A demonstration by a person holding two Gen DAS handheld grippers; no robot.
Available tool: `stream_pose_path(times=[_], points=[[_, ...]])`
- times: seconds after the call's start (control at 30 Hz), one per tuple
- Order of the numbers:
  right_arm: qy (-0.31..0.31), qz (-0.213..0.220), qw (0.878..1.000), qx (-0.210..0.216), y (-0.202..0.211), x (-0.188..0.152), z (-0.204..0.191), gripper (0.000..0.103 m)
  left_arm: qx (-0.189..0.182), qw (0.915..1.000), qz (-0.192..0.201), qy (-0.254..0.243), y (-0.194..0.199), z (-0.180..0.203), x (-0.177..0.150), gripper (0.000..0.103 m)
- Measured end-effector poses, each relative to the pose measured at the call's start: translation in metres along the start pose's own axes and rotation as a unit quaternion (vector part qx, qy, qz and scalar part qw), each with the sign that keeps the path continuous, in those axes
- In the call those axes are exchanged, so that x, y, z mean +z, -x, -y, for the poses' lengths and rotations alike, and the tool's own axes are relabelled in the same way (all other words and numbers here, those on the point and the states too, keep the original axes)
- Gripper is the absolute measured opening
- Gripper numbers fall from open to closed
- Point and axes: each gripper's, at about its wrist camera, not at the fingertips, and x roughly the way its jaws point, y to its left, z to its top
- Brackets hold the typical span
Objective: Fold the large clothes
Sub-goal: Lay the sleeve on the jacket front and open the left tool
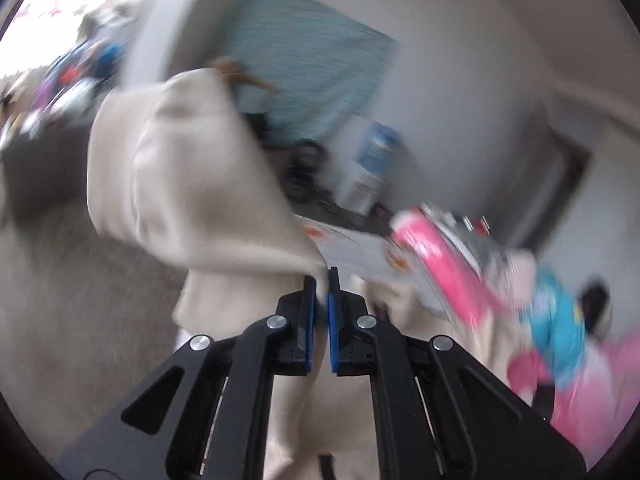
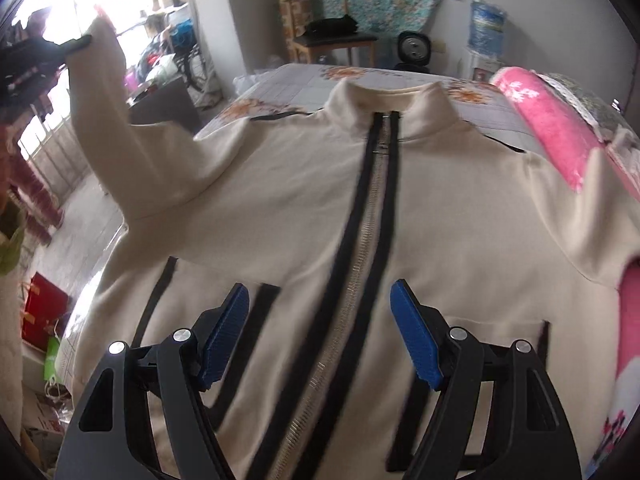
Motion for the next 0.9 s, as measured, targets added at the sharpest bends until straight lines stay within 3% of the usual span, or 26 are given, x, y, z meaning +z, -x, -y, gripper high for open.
stream_pose_path(times=[0.1,0.13,0.2,0.27,0.33,0.5,0.6,0.73,0.83,0.9], points=[[-0.028,0.005,0.999,-0.020,0.015,-0.011,0.022,0.072,-0.028,0.9956,-0.070,-0.056,-0.020,0.055,-0.043,0.016],[-0.039,0.004,0.999,-0.026,0.019,-0.015,0.030,0.072,-0.028,0.9930,-0.099,-0.058,-0.031,0.062,-0.062,0.036],[-0.067,-0.005,0.997,-0.035,0.024,-0.027,0.047,0.072,0.007,0.9839,-0.170,-0.055,-0.062,0.064,-0.108,0.064],[-0.090,-0.014,0.995,-0.040,0.028,-0.037,0.061,0.072,0.008,0.9741,-0.224,-0.030,-0.077,0.055,-0.150,0.063],[-0.102,-0.016,0.993,-0.051,0.034,-0.045,0.072,0.072,0.001,0.9692,-0.246,0.003,-0.077,0.041,-0.172,0.063],[-0.124,0.002,0.991,-0.052,0.045,-0.043,0.093,0.072,-0.030,0.9751,-0.212,0.058,-0.049,0.019,-0.178,0.063],[-0.142,0.018,0.990,-0.008,0.042,-0.023,0.103,0.072,0.011,0.9786,-0.198,0.055,-0.050,0.017,-0.186,0.063],[-0.141,0.028,0.989,0.042,0.019,0.025,0.109,0.072,0.078,0.9725,-0.217,0.036,-0.057,0.009,-0.196,0.061],[-0.153,0.010,0.987,0.056,-0.014,0.064,0.119,0.072,0.082,0.9729,-0.213,0.033,-0.056,0.004,-0.201,0.059],[-0.156,-0.005,0.987,0.043,-0.037,0.084,0.125,0.072,0.087,0.9728,-0.213,0.031,-0.056,0.003,-0.201,0.059]])
